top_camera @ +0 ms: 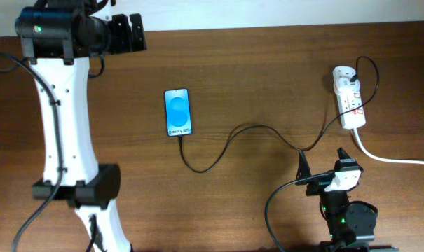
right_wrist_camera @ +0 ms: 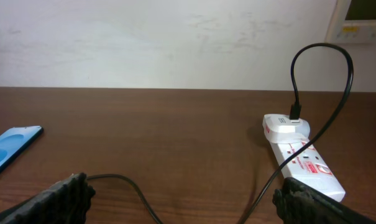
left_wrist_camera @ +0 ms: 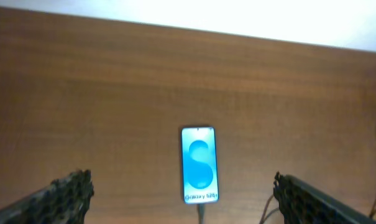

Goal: Plug charger to phone and switch on socket

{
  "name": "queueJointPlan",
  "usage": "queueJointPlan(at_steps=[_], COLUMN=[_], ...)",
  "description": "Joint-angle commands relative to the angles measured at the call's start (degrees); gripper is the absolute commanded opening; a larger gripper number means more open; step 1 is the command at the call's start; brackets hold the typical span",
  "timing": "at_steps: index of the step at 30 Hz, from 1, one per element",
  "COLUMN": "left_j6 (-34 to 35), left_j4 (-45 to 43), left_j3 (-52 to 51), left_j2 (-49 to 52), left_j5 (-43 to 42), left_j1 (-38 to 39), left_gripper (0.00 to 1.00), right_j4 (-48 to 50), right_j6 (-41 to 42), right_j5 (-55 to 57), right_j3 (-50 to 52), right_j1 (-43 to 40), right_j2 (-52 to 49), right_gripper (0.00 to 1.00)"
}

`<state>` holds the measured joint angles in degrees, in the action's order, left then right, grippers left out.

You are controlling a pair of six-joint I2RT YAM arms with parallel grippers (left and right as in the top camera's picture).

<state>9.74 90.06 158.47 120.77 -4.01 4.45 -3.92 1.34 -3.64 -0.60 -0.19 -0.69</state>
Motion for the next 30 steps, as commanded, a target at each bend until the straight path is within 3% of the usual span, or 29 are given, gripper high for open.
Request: queueJointPlan(at_steps=[1,3,10,17,20,22,25,30], left_j6=[-5.8,-9.4,-10.7,-10.7,-12.3,-16.6,-17.2,-23.6], left_j4=[-13.2,-23.1,-39.3,-69.0,-75.5,-82.7,-94.5,-96.1], left_j3=[-25.9,-45.0,-78.2,-118.9,-130.0,-139.1,-148.9,-154.2], left_j2=[-16.7,-26.8,-52.6,-84.8,-95.0,-101.7,-108.3,-114.7], left_j5=[0.9,1.0,3.8,5.1,5.2,5.1,4.9,5.0], left_j1=[-0.4,-0.9,-3.9,-3.9,-3.9,-3.9,-3.9,-3.9], left_gripper=[0.99,0.99,0.99,0.99,0.99,0.99,0.99,0.99], right_j4=[-0.4,-0.4,-0.4,-0.4,-0.4,-0.4,-0.4,-0.4], right_j6=[0.4,0.4,0.4,0.4,0.4,0.4,0.4,0.4], right_j5=[0.9,0.9,0.9,0.9,0.9,0.9,0.9,0.9], right_j3=[0.3,0.3,0.3,0.3,0.3,0.3,0.3,0.3], right_j1=[-0.3,-0.3,-0.3,-0.3,-0.3,-0.3,-0.3,-0.3], right_j2=[0.5,0.5,0.5,0.5,0.5,0.5,0.5,0.5], right_gripper=[0.98,0.98,0.98,0.98,0.98,0.98,0.98,0.98])
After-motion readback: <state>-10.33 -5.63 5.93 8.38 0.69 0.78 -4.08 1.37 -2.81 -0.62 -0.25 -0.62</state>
